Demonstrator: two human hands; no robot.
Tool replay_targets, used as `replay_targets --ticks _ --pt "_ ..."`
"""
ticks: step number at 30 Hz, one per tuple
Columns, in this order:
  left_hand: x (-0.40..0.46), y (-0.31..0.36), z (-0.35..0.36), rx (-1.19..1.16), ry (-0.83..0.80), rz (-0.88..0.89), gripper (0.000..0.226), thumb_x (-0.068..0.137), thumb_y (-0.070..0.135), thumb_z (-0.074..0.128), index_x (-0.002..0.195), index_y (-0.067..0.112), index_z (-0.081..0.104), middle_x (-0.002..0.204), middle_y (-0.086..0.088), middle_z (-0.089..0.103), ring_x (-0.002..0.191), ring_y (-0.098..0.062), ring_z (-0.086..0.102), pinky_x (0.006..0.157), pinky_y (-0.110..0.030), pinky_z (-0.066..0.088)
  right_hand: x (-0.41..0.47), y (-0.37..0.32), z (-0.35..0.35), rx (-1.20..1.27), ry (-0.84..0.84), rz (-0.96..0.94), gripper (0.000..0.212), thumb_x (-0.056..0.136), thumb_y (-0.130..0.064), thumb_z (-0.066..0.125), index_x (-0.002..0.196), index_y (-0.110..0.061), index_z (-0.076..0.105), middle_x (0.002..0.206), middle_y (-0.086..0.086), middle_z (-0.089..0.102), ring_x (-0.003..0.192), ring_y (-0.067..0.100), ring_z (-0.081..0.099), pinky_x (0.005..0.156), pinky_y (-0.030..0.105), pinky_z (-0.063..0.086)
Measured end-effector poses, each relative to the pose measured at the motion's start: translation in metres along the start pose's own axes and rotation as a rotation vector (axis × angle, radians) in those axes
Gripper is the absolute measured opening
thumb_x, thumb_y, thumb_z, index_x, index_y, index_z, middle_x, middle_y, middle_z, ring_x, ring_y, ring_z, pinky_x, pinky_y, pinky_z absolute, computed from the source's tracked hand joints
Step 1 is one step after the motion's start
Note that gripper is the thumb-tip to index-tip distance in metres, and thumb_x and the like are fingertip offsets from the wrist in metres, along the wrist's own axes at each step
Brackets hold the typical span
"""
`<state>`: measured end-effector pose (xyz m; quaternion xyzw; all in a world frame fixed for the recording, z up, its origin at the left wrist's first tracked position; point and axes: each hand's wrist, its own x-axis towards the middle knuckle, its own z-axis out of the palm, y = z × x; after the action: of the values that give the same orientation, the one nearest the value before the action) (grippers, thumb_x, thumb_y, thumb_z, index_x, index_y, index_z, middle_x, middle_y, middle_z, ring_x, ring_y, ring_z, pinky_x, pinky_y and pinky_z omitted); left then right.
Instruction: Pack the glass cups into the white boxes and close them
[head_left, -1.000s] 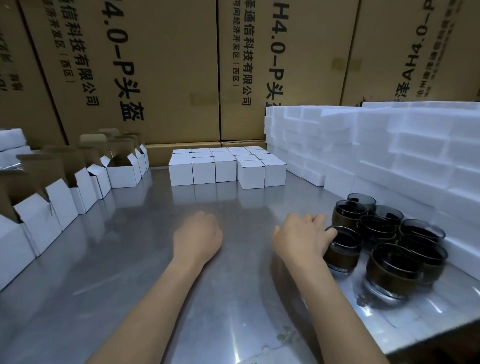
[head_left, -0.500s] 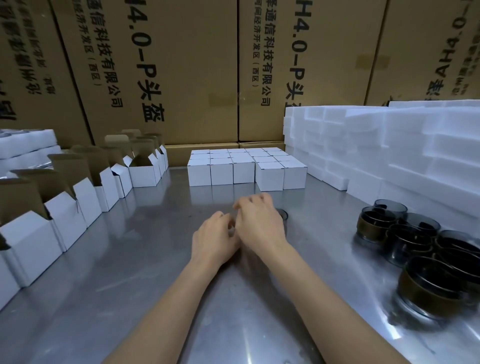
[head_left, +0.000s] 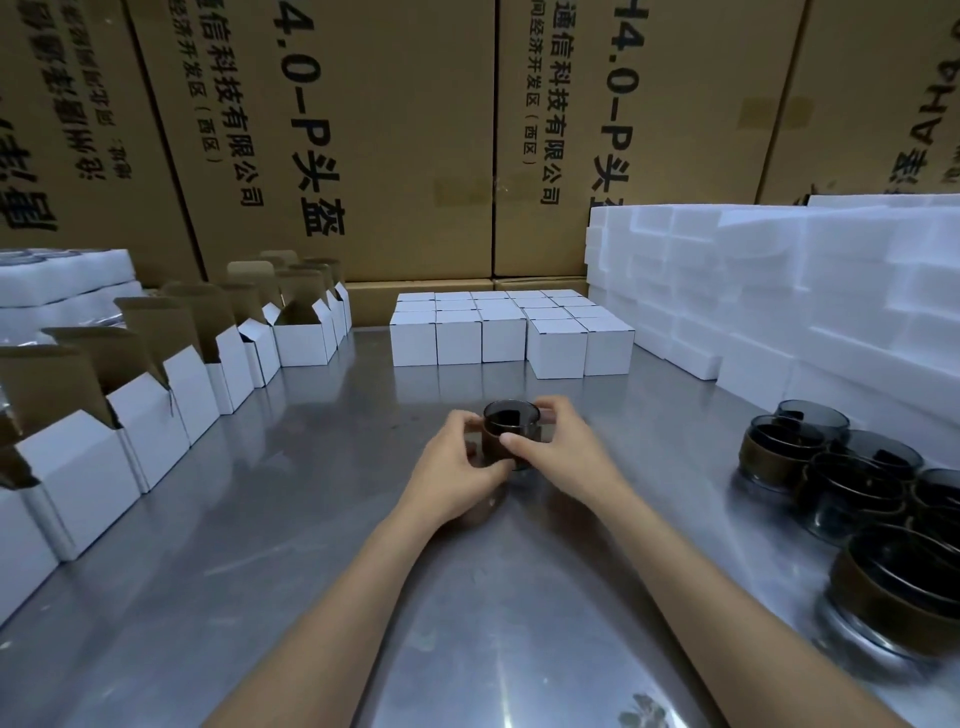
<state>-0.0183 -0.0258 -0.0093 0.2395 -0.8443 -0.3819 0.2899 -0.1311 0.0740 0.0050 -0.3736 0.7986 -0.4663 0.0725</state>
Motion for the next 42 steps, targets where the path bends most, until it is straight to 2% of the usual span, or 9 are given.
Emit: replay_targets --ticks 4,6,10,15,19,21,25,33,42 --pt "0.002 -0.002 -0.002 -0.159 -0.005 -0.02 0.068 0.071 0.018 0.082 0.124 0.018 0.039 0.121 0.002 0.056 0.102 -0.013 0.062 0.094 -0.032 0.049 0.004 0.006 0.001 0.363 -0.18 -0.035 0.045 0.088 -0.007 0.064 0.129 -0.01 0.046 0.131 0.005 0.055 0.123 0.019 0.052 0.102 0.029 0.042" --pt "0.004 -0.003 -0.002 -0.116 -0.003 -0.008 0.076 0.07 0.015 0.083 0.131 0.018 0.038 0.121 0.0 0.049 0.104 -0.015 0.059 0.094 -0.031 0.048 0.006 0.008 -0.002 0.334 -0.247 -0.071 0.047 0.087 -0.011 0.066 0.131 -0.013 0.047 0.13 0.001 0.053 0.122 0.017 0.052 0.095 0.022 0.042" --pt "0.005 -0.004 -0.002 -0.063 -0.032 0.013 0.065 0.068 0.015 0.082 0.124 0.022 0.051 0.111 0.001 0.038 0.097 -0.01 0.059 0.089 -0.022 0.047 0.006 0.01 0.001 0.064 -0.226 -0.118 0.073 0.076 -0.032 0.078 0.138 -0.027 0.04 0.126 -0.001 0.036 0.122 0.016 0.045 0.11 0.032 0.035" --pt "0.004 -0.004 -0.007 -0.118 -0.096 0.061 0.067 0.068 0.014 0.084 0.124 0.021 0.048 0.123 0.0 0.047 0.1 -0.01 0.061 0.089 -0.021 0.047 0.004 0.012 0.004 0.167 -0.184 -0.175 0.068 0.071 -0.024 0.083 0.128 -0.027 0.046 0.122 -0.001 0.057 0.111 0.015 0.057 0.102 0.036 0.044" --pt "0.0 -0.003 -0.009 -0.166 -0.115 0.14 0.072 0.066 0.01 0.085 0.115 0.036 0.04 0.121 0.01 0.052 0.097 -0.009 0.063 0.083 -0.013 0.046 0.001 0.013 0.004 0.186 -0.148 -0.251 0.074 0.065 -0.017 0.087 0.123 -0.028 0.041 0.114 -0.007 0.057 0.11 0.011 0.056 0.098 0.024 0.043" --pt "0.0 -0.003 -0.009 -0.18 -0.12 0.167 0.073 0.066 0.005 0.084 0.113 0.037 0.039 0.122 0.014 0.049 0.096 -0.009 0.063 0.086 -0.017 0.048 -0.001 0.011 0.003 0.186 -0.12 -0.32 0.074 0.064 -0.009 0.086 0.118 -0.027 0.038 0.11 -0.012 0.055 0.107 0.012 0.055 0.093 0.022 0.043" --pt "-0.001 -0.003 -0.01 -0.207 -0.132 0.189 0.074 0.068 -0.001 0.08 0.117 0.033 0.037 0.13 0.007 0.045 0.114 -0.019 0.057 0.1 -0.04 0.046 -0.005 0.009 0.004 -0.02 -0.044 -0.422 0.068 0.068 -0.01 0.078 0.115 -0.03 0.034 0.118 -0.01 0.053 0.111 0.018 0.049 0.088 0.043 0.047" --pt "-0.002 -0.002 -0.01 -0.246 -0.13 0.199 0.071 0.07 -0.005 0.077 0.117 0.029 0.037 0.131 0.002 0.043 0.117 -0.023 0.055 0.101 -0.041 0.046 -0.008 0.011 0.006 -0.107 -0.01 -0.443 0.066 0.072 -0.016 0.073 0.116 -0.042 0.031 0.115 -0.023 0.044 0.113 0.008 0.039 0.08 0.041 0.047" --pt "-0.005 0.001 -0.012 -0.2 -0.136 0.192 0.091 0.075 0.005 0.077 0.143 0.039 0.027 0.119 -0.003 0.055 0.086 -0.025 0.065 0.085 -0.034 0.055 -0.001 0.012 0.003 0.432 -0.085 -0.222 0.056 0.076 -0.02 0.079 0.125 -0.024 0.052 0.117 -0.004 0.063 0.111 0.012 0.059 0.095 0.027 0.046"
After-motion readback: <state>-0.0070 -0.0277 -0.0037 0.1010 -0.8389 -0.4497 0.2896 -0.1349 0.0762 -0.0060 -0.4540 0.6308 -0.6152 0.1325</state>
